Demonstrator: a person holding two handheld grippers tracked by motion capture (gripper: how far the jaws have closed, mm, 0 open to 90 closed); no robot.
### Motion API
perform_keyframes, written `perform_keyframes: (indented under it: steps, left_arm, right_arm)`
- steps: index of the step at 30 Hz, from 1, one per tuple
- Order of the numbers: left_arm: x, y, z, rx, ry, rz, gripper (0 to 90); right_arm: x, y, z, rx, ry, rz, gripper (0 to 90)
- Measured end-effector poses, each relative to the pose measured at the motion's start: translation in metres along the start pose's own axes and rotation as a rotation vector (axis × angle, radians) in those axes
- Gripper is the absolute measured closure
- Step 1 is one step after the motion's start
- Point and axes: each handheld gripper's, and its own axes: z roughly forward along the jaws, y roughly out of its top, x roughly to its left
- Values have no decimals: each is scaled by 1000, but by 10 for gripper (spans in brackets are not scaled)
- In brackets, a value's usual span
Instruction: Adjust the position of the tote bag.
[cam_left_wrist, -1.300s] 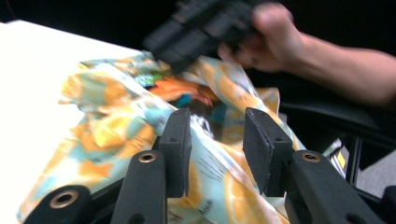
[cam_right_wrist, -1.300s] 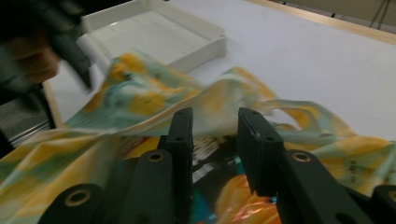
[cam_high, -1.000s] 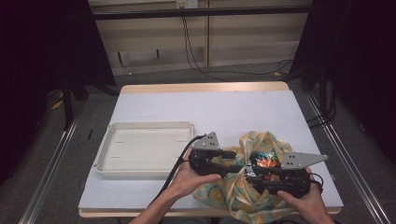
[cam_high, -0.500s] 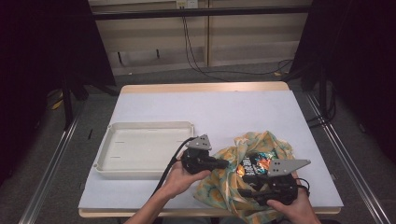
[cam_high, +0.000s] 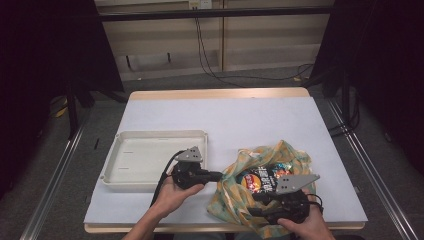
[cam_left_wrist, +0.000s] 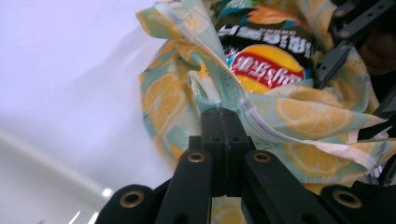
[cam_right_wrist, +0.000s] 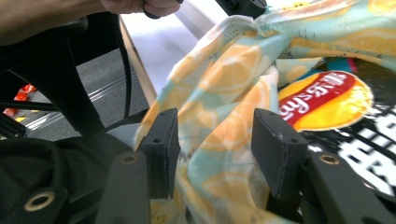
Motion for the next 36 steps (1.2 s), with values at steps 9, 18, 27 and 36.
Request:
perform_keyframes:
  steps: [9, 18, 27, 36]
  left_arm:
    - [0, -14, -5, -11, -20, -27, 900]
    - [1, -6, 7, -21, -21, -38, 900]
    - [2, -23, 10, 43, -11, -56, 900]
    - [-2, -7, 0, -59, -21, -34, 751]
  right_arm:
    - [8, -2, 14, 50, 41, -35, 756]
    - [14, -7, 21, 64, 107, -54, 900]
    - [14, -14, 28, 103, 142, -48, 900]
    - [16, -9, 16, 69, 92, -67, 722]
